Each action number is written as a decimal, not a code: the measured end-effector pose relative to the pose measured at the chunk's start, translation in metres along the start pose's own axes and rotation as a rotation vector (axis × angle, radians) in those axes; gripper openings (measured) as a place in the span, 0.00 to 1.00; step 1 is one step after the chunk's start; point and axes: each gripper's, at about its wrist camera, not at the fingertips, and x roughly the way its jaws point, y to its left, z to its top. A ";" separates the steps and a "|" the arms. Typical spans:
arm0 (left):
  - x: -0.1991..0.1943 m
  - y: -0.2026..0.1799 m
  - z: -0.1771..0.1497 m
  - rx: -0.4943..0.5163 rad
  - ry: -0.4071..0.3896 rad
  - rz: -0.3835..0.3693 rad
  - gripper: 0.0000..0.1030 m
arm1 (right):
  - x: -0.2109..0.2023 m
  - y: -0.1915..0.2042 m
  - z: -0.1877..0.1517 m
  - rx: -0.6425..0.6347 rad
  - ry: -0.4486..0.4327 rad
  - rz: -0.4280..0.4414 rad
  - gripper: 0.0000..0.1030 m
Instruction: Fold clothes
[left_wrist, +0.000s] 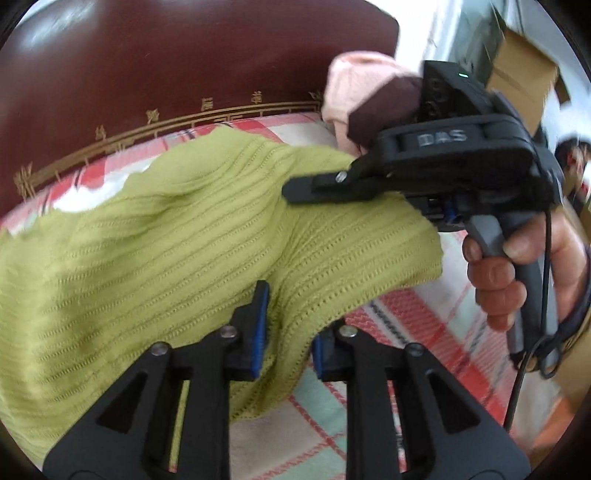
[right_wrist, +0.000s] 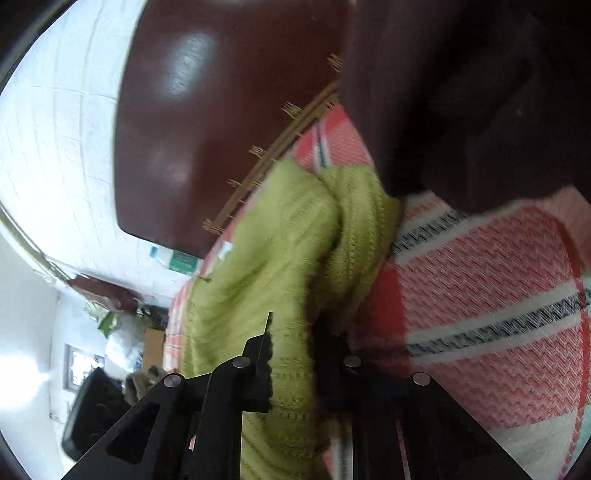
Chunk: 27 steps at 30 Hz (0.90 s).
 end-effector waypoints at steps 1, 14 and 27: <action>-0.005 0.004 0.001 -0.033 -0.008 -0.019 0.20 | 0.000 0.012 0.003 -0.031 -0.006 -0.007 0.15; -0.108 0.113 -0.026 -0.485 -0.240 -0.150 0.20 | 0.076 0.205 0.005 -0.477 0.082 -0.071 0.14; -0.129 0.175 -0.116 -0.789 -0.286 -0.176 0.20 | 0.167 0.225 -0.057 -0.499 0.279 -0.021 0.41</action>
